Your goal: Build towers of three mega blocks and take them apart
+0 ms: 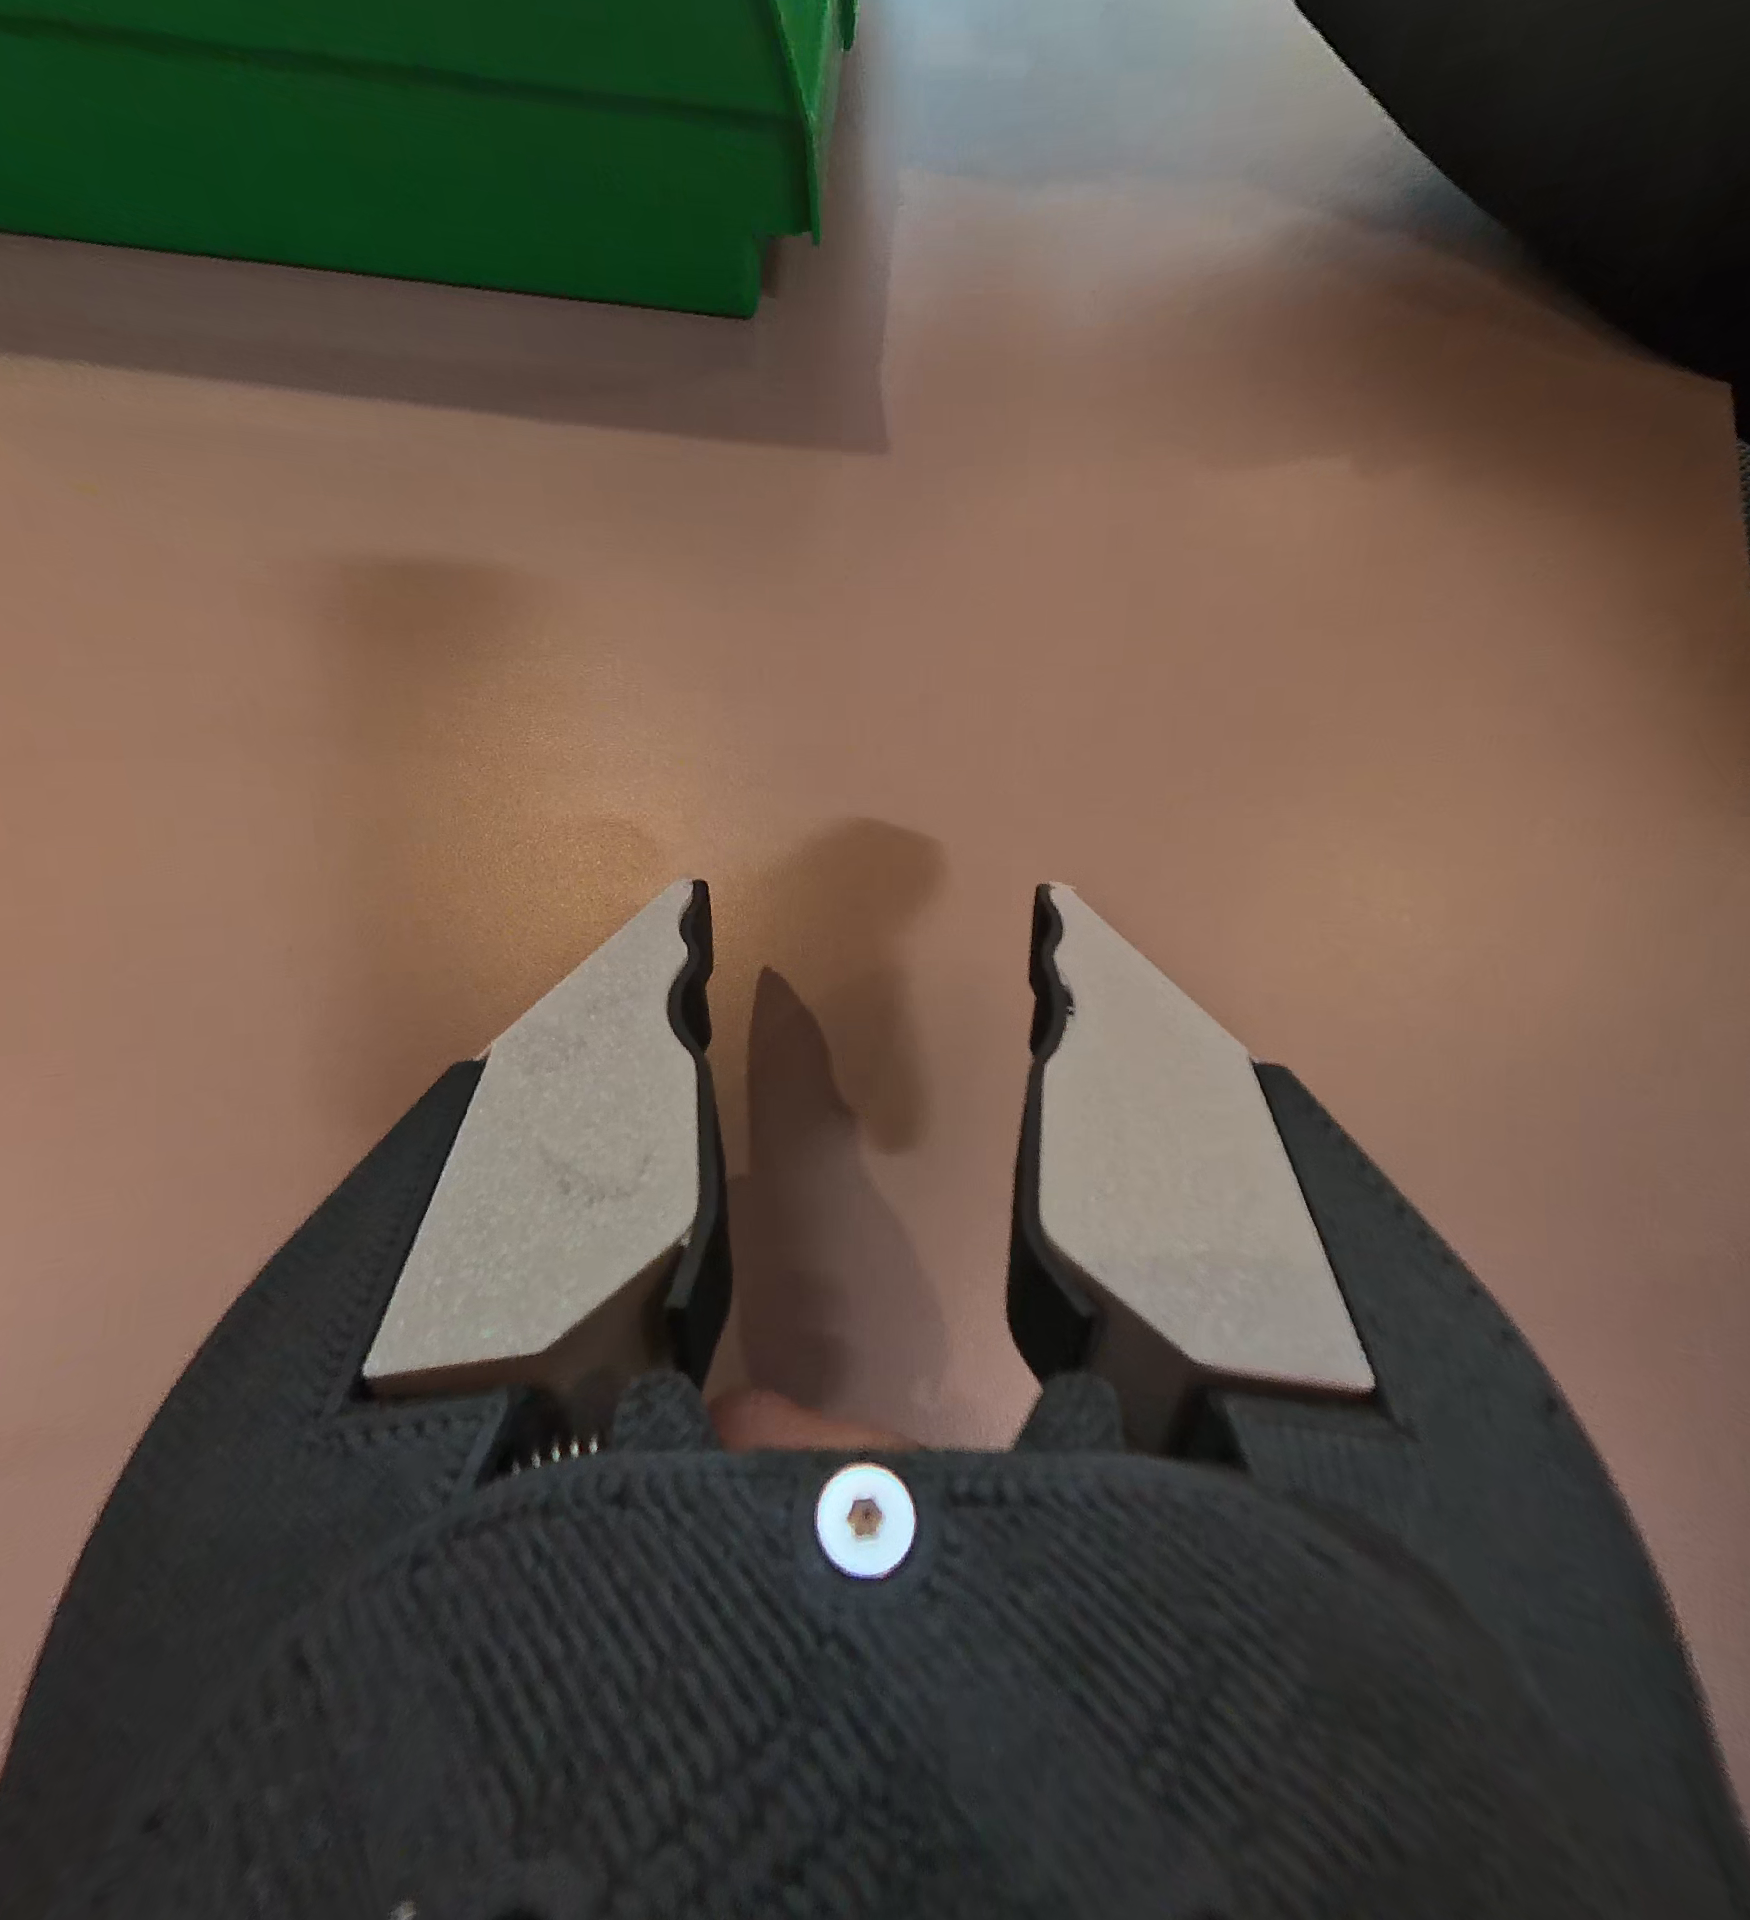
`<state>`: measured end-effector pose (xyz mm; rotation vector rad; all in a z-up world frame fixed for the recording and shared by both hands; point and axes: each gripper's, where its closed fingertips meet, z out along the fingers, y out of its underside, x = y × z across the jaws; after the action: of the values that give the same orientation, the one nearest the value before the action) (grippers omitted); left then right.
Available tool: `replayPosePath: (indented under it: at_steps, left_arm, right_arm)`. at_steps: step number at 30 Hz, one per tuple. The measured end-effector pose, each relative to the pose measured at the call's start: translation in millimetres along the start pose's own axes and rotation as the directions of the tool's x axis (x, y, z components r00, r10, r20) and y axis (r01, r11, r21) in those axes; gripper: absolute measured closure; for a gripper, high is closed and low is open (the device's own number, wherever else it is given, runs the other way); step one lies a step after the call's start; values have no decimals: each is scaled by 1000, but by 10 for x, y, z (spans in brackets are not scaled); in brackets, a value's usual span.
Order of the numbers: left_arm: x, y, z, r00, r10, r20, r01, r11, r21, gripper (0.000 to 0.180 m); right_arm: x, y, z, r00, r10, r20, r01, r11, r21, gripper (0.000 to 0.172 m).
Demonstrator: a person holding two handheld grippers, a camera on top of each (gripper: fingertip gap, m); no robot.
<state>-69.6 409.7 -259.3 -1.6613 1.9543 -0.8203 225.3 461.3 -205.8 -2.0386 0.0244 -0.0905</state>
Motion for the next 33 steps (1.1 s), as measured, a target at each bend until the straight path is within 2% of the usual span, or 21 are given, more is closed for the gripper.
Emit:
replayPosePath:
  at_steps: [8, 14, 16, 24, 26, 28, 31, 33]
  left_arm:
    - [1, -5, -3, 1000, 3, 3, -3, 1000, 0, 121]
    - [7, 1, 8, 1000, 4, 0, -4, 1000, -4, 121]
    - [10, 4, 9, 1000, 7, -1, -7, 1000, -6, 121]
    - [-58, -62, -109, 1000, -18, 13, 17, 999, 35, 121]
    - [-122, -164, -274, 999, -43, 26, 40, 995, 90, 123]
    - [-272, -292, -560, 993, -73, 91, 56, 983, 175, 124]
    - [-516, -425, -1148, 969, -139, 206, 71, 949, 308, 124]
    - [-720, -410, -1614, 927, -192, 323, 63, 928, 368, 124]
  right_arm:
    - [107, -159, 42, 992, -56, -115, 66, 995, 79, 136]
    - [107, -95, 140, 998, 22, -66, -17, 997, 80, 134]
    - [120, -82, 137, 997, 44, -56, -39, 996, 78, 128]
    - [84, -286, -96, 997, 62, -44, -53, 984, 171, 116]
    - [14, -393, -198, 998, 60, -26, -53, 974, 219, 107]
    - [-129, -570, -341, 1000, 26, 0, -25, 954, 298, 100]
    - [-348, -857, -632, 998, -55, -37, 66, 893, 445, 100]
    - [-435, -1020, -852, 993, -75, -93, 114, 835, 538, 101]
